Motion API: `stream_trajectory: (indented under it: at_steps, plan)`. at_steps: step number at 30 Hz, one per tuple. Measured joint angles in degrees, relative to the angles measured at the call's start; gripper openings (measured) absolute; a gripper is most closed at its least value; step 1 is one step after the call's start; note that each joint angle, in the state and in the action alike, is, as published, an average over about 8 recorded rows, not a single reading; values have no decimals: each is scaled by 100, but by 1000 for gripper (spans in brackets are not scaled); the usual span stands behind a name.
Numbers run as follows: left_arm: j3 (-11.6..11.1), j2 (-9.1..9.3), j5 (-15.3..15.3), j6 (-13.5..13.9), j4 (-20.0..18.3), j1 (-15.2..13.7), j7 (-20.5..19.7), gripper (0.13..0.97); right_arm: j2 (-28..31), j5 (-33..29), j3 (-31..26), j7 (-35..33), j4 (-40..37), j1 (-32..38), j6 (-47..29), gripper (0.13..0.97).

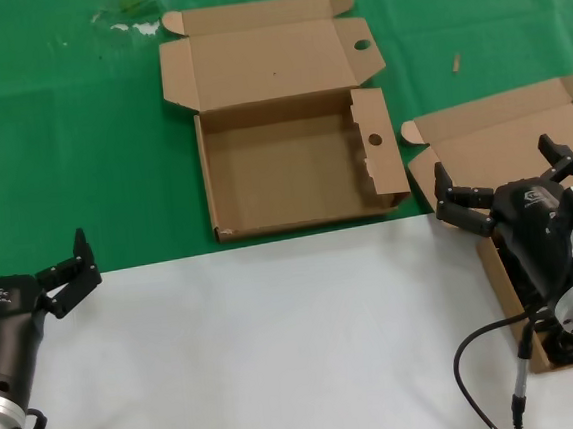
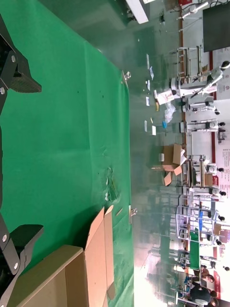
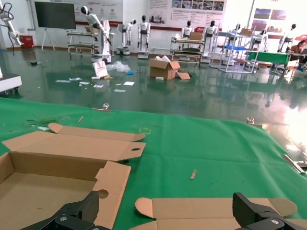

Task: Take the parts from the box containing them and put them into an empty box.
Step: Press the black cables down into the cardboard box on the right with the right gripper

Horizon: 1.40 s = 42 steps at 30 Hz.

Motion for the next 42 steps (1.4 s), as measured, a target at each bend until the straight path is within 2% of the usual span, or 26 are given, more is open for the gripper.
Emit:
stream_trajectory:
  at_steps: [27,31,37,42]
  plan:
    - [0,0,0,0,0,0,0,941,-6,0,11,-10,-3,-2,-9,966]
    - [0,0,0,0,0,0,0,895,-245,10,268,-322,-73,-27,-215,966]
    - [0,0,0,0,0,0,0,829,-726,109,851,-1160,-313,27,-728,966]
    - [0,0,0,0,0,0,0,731,-609,97,964,-1419,-407,114,-940,966]
